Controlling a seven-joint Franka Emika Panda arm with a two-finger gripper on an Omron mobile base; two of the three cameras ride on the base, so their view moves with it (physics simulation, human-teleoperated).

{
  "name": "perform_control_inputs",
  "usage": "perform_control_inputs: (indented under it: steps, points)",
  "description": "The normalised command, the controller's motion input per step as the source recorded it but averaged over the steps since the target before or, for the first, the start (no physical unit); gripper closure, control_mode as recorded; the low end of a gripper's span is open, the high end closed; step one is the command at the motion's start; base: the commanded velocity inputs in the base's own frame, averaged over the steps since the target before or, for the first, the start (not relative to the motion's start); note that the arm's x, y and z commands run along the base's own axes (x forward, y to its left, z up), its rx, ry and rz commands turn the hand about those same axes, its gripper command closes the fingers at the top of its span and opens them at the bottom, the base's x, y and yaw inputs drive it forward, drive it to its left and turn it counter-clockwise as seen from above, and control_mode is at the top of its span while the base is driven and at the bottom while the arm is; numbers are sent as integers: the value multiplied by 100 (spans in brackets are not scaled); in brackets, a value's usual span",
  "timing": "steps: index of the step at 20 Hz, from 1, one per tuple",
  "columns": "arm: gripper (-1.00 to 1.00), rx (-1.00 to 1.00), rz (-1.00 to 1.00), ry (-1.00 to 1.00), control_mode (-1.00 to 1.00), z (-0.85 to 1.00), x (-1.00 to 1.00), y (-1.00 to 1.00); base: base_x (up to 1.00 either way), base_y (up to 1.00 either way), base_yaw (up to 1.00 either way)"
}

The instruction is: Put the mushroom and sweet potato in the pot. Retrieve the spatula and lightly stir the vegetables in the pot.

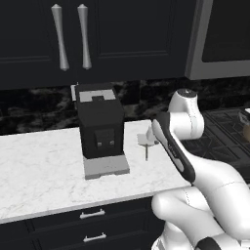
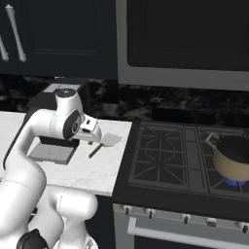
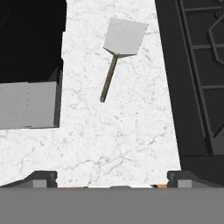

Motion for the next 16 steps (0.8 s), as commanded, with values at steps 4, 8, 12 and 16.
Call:
perform_control_inputs:
  steps: [4, 8, 12, 16]
  points:
    - [-100, 0, 0, 0, -100, 0, 0, 0, 0, 0, 0]
    - [-100, 0, -1, -1, -100, -26, 17, 0, 0, 0, 0]
    - [-100, 1, 0, -2, -100, -44, 26, 0, 0, 0, 0]
    - [-100, 4, 0, 4, -100, -18, 32, 1, 0, 0, 0]
